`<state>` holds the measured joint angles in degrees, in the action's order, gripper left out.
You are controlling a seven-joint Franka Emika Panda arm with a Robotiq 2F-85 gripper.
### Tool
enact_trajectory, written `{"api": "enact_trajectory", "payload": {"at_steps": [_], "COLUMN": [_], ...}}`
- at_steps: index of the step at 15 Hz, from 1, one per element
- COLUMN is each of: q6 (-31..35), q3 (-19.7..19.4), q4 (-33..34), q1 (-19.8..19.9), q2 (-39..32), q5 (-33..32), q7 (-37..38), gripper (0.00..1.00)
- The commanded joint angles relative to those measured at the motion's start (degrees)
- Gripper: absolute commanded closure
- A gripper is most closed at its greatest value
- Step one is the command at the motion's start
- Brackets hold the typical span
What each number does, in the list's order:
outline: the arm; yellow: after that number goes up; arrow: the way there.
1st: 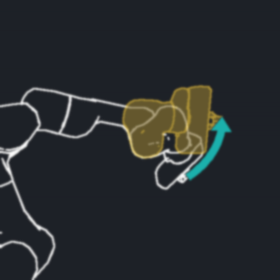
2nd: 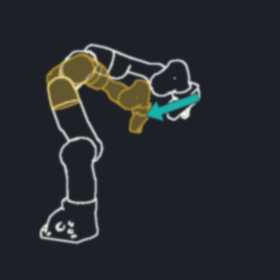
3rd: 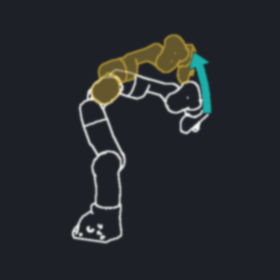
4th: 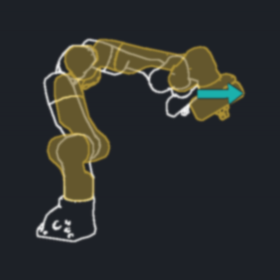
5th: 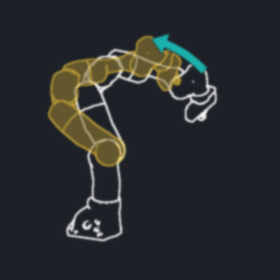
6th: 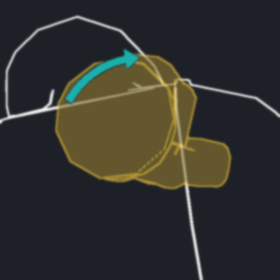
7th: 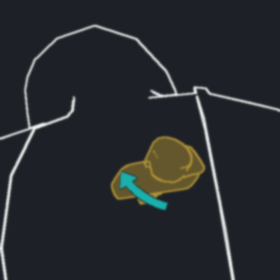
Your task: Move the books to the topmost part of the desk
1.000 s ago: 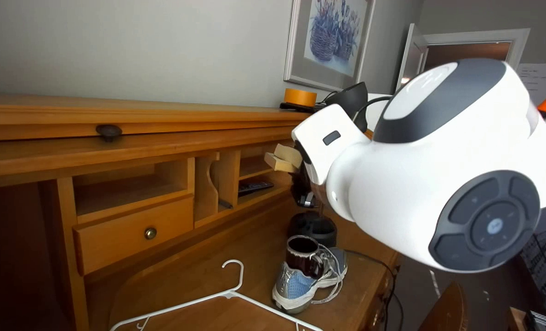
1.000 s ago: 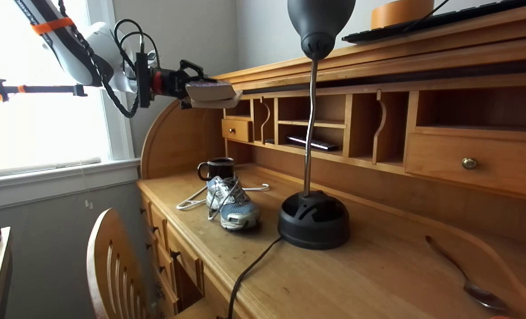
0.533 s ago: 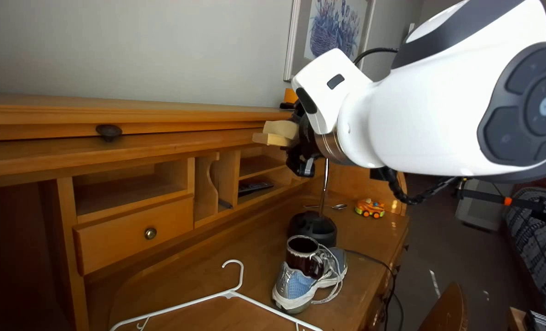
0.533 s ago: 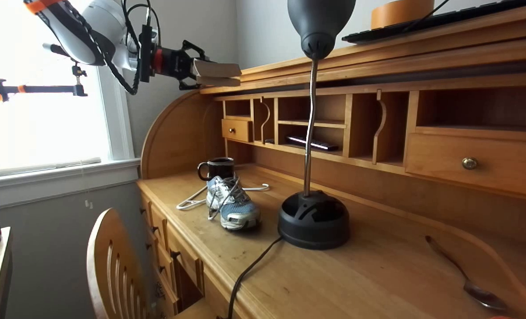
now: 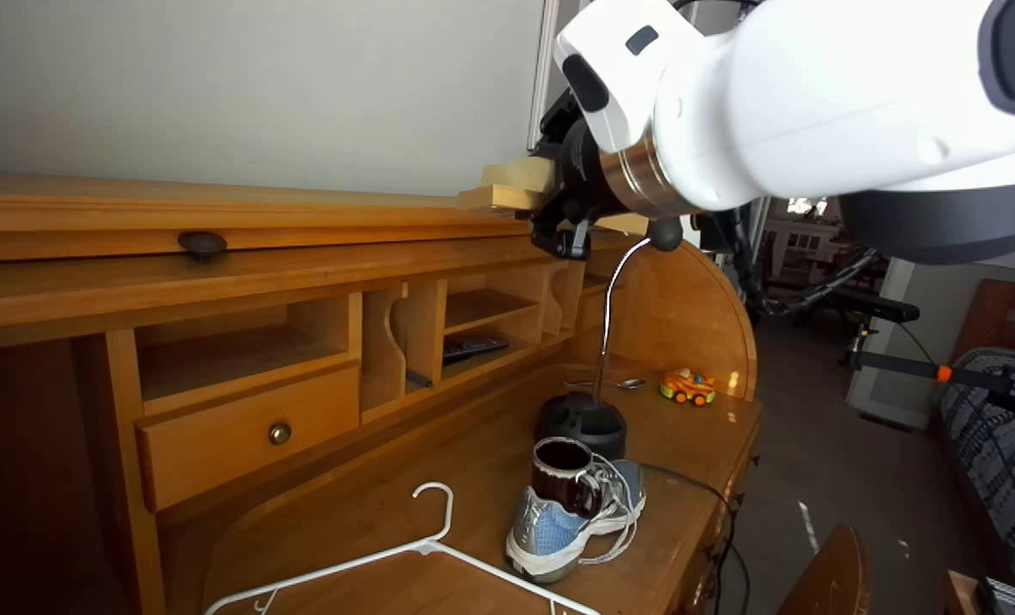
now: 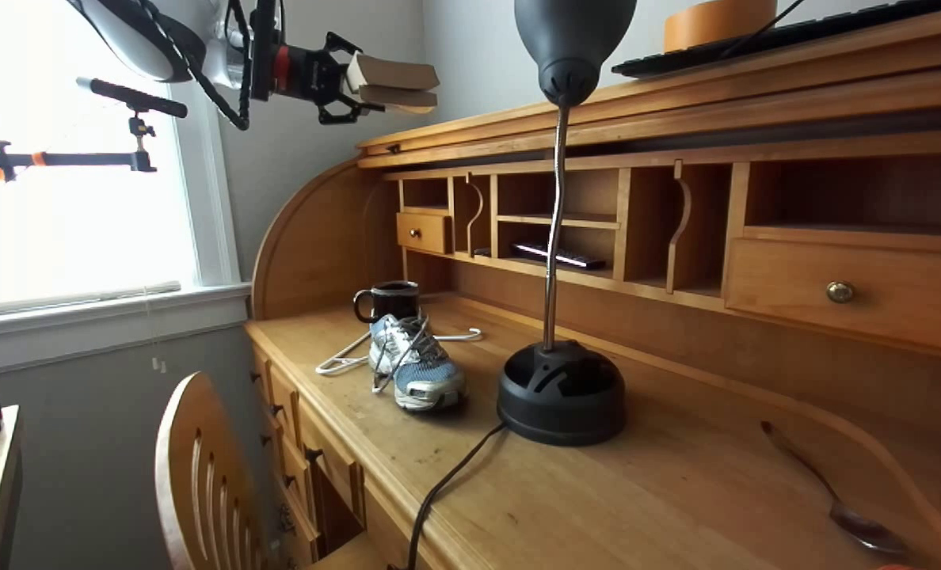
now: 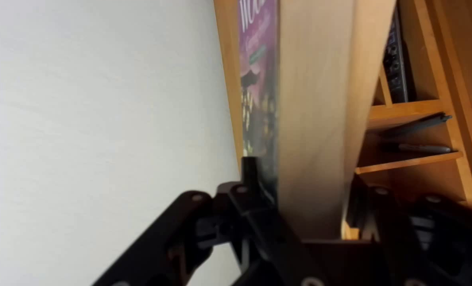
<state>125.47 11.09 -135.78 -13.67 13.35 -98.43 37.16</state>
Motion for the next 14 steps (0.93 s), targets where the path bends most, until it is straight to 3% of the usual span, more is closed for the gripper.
{"api": "enact_trajectory", "payload": {"at_steps": [1, 14], "q6": [7.64, 29.45], "q3": [-2.81, -9.52], "q4": [2.01, 12.87], "q1": [0.64, 5.21], "q2": [2.6, -3.59], "q5": [0.46, 2.2], "q7": [-5.81, -15.35], "gripper": [0.75, 0.75]}}
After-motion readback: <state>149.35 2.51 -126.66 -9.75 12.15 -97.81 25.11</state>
